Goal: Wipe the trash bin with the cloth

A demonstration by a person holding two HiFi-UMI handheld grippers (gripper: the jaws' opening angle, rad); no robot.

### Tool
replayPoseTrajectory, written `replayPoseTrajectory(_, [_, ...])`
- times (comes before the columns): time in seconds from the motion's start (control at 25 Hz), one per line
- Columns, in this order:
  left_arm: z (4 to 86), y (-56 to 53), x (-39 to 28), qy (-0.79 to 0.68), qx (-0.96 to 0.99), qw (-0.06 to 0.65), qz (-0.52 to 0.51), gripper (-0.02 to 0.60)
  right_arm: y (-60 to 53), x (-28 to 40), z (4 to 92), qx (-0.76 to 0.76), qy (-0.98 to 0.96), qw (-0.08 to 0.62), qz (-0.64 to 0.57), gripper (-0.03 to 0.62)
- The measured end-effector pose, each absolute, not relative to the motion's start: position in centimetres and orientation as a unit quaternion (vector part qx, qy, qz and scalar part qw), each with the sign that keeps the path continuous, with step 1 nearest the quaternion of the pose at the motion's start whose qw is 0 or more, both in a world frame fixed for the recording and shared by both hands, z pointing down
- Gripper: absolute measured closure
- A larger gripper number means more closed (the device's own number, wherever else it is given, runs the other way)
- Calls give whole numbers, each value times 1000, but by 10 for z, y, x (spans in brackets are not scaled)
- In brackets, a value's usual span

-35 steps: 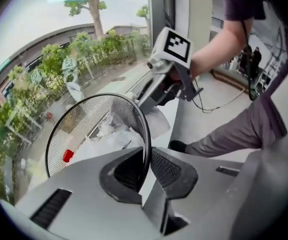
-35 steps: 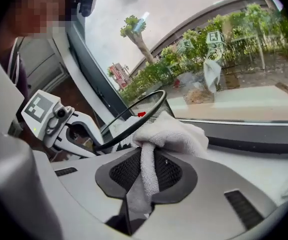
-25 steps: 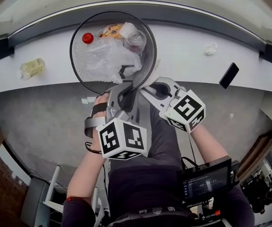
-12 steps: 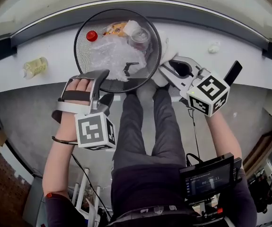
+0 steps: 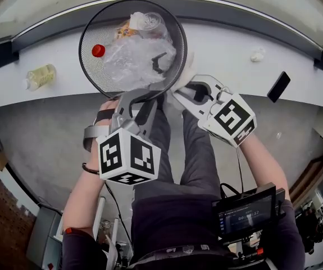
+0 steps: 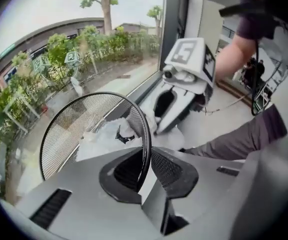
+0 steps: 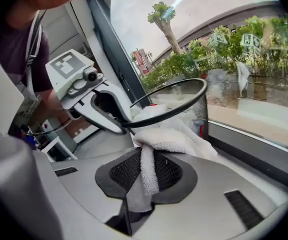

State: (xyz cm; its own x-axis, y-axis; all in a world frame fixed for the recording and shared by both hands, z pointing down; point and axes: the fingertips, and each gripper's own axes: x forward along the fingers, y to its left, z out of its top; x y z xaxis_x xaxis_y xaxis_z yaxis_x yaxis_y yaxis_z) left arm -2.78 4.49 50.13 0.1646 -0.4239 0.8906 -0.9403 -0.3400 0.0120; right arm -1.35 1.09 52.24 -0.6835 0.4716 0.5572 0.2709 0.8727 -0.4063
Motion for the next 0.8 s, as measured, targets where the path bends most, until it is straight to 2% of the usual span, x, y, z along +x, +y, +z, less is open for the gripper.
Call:
replayPoseTrajectory(0.12, [496,31,-22,-498,700,303,413,543,40,-10,515,-231,-902,327,159,523])
replayPoseTrajectory(0.32, [486,27,-18,-501,719,312,366,532,50,-11,509,-253,-896,324,166,523])
replayPoseTrajectory(0.36, [478,30,-21,-498,726,313,356,499,50,-11,509,-257,-895,327,160,523])
replayPoseTrajectory(0.44, [466,43,-37,-481,731,306,374,332,48,-10,510,-258,-894,336,145,523])
replayPoseTrajectory(0.48, [464,53,-47,-465,730,294,405,285,43,-9,511,-254,-894,340,141,523])
replayPoseTrajectory(0.56, [477,75,-64,-416,721,256,492,258,24,-9,511,-231,-899,344,142,523])
replayPoseTrajectory(0.68, [512,93,-74,-347,701,199,591,258,-21,-16,514,-172,-913,342,140,523])
replayPoseTrajectory(0.76, [521,88,-69,-349,705,187,588,272,-44,-22,515,-145,-919,344,124,523])
replayPoseTrajectory(0.8, [521,85,-66,-361,710,192,573,362,-49,-25,515,-141,-921,346,114,523])
